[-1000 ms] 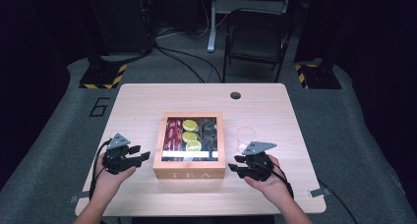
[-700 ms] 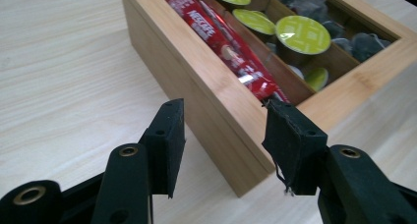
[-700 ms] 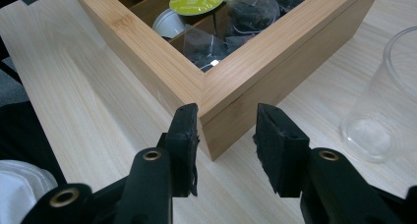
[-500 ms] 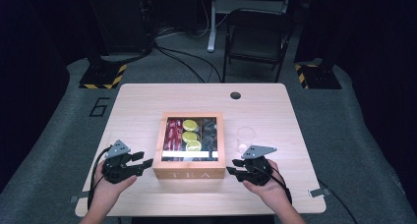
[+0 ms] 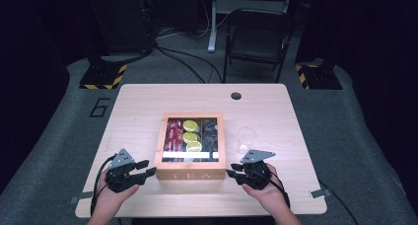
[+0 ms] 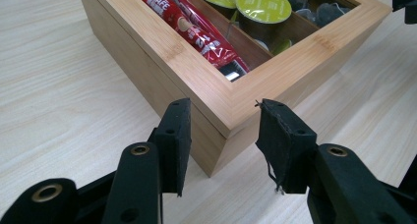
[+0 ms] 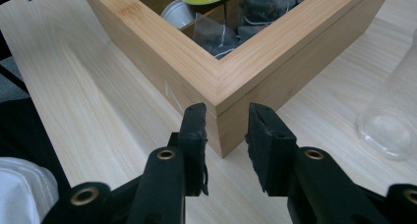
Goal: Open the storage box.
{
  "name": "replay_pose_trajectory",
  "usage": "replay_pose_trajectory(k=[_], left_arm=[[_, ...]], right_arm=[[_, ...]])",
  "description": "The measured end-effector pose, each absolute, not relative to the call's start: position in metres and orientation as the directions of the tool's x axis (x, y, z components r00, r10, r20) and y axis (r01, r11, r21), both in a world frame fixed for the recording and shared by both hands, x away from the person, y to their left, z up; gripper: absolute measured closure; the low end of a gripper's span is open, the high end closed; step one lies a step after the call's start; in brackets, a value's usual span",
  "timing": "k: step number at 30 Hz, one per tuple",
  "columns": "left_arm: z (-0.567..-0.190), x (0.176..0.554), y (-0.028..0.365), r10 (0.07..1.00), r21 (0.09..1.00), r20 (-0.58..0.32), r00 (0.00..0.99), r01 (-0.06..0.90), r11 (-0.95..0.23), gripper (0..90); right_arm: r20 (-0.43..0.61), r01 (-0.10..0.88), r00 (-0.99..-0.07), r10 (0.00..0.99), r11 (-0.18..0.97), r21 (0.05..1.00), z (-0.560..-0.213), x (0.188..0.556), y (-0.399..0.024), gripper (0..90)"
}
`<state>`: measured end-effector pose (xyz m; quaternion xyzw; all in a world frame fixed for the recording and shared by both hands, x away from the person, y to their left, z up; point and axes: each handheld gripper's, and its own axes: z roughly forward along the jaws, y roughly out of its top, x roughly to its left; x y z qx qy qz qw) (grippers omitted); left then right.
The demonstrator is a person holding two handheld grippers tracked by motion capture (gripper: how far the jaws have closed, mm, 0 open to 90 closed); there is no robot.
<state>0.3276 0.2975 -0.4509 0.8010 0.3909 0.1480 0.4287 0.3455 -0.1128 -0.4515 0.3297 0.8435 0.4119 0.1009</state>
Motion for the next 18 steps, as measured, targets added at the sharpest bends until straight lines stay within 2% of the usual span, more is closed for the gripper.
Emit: replay_pose_trajectory(k=[8, 18], left_arm=[[-0.457, 0.326, 0.295, 0.734, 0.790, -0.098, 0.673, 0.501, -0.354, 62.0], [-0.463, 0.327, 0.295, 0.731, 0.779, -0.096, 0.675, 0.508, -0.367, 66.9]], right_arm=[[0.068, 0.451, -0.780, 0.622, 0.484, 0.750, -0.458, 0.344, -0.105, 77.2], [0.039, 0.436, -0.784, 0.620, 0.504, 0.746, -0.461, 0.345, -0.102, 82.5]])
